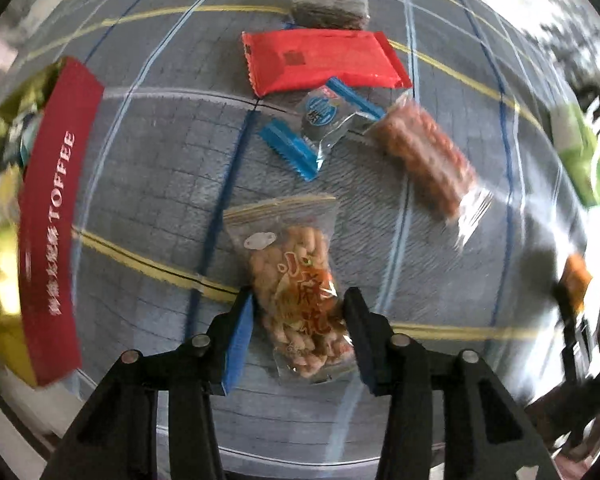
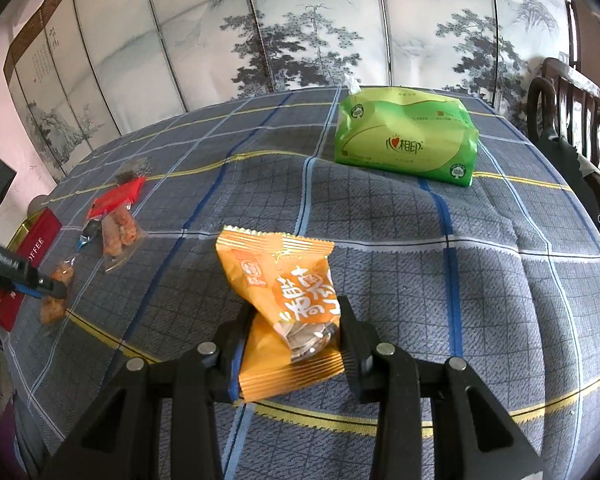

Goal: Organize snacks
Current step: 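Grasp the peanut snack bag with the left gripper, then carry the peanut bag into the gold tin and open the left gripper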

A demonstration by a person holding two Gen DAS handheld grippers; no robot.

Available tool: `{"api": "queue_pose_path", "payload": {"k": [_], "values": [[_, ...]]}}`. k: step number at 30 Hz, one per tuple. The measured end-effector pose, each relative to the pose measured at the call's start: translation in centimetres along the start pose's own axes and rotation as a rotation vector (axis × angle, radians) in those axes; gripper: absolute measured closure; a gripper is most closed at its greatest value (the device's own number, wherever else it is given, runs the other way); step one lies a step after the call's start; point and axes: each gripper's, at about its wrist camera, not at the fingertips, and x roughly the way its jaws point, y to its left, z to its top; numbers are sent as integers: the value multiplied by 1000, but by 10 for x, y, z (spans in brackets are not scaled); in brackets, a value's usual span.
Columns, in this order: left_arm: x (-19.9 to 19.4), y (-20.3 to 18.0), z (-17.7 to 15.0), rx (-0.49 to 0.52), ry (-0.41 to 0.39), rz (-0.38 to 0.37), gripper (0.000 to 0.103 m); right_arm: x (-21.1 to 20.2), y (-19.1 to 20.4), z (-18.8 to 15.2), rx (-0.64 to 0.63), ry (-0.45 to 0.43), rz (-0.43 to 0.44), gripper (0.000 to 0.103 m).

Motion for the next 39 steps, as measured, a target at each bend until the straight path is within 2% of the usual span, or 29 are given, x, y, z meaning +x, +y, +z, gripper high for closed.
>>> {"api": "queue_pose_path", "payload": {"k": [1,2,5,6,7,8,9,11,13,16,20,24,31,39], "values": [[0,2,0,5,-9,-3,55,0,0,0,-1,1,0,65],[0,3,0,6,-14,6,48,0,0,0,-2,1,-1,65],[2,4,-2,16,-43,7,37,1,0,0,-6,4,-7,65],[2,2,-5,30,-55,15,37,1,-1,0,-8,5,-9,65],[2,-2,-7,39,-67,32,41,1,0,0,-9,6,-11,65],[2,-4,-10,47,-84,57,53,2,0,0,-10,7,-16,65],[-1,-6,-14,56,-116,57,60,2,0,0,-10,9,-20,65],[-2,-6,-20,60,-130,44,65,3,0,0,-8,16,-22,65],[-6,-2,-35,40,-146,24,65,4,0,0,-10,20,-35,65],[-19,0,-60,89,-262,62,65,5,5,0,-32,26,-61,65],[-44,2,-91,142,-394,73,65,6,7,0,-45,28,-76,65],[-67,11,-99,171,-509,116,65,6,10,0,-60,32,-94,65],[-85,31,-106,158,-555,132,65,9,19,0,-101,41,-151,65],[-99,66,-115,116,-569,160,65,11,19,2,-67,49,-177,65]]}}
